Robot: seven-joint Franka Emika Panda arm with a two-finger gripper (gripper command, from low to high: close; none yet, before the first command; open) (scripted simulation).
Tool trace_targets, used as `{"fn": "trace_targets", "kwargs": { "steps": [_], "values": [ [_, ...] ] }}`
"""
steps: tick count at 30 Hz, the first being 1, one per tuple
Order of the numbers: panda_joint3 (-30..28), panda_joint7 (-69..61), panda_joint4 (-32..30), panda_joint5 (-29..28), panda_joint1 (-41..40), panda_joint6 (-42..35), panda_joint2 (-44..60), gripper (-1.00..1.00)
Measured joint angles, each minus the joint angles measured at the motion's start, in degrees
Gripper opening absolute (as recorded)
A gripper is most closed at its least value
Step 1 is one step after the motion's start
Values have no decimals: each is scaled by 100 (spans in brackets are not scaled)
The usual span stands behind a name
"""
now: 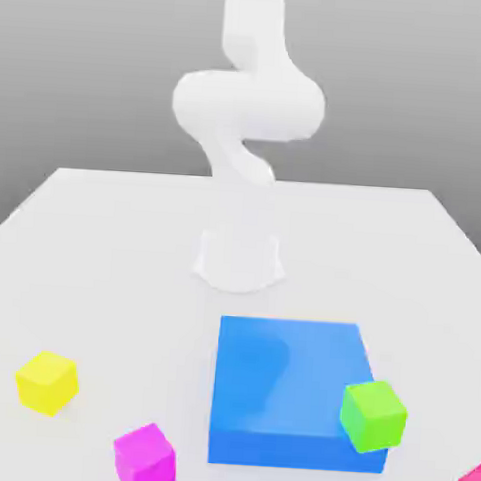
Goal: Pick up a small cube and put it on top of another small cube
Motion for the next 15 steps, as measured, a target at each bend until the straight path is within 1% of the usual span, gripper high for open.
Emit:
{"fn": "trace_targets", "kwargs": {
  "steps": [9, 15],
  "values": [
    [293, -259, 289, 202, 488, 397, 1902, 0],
    [587, -311, 477, 166, 746, 661, 3146, 0]
  ]
}}
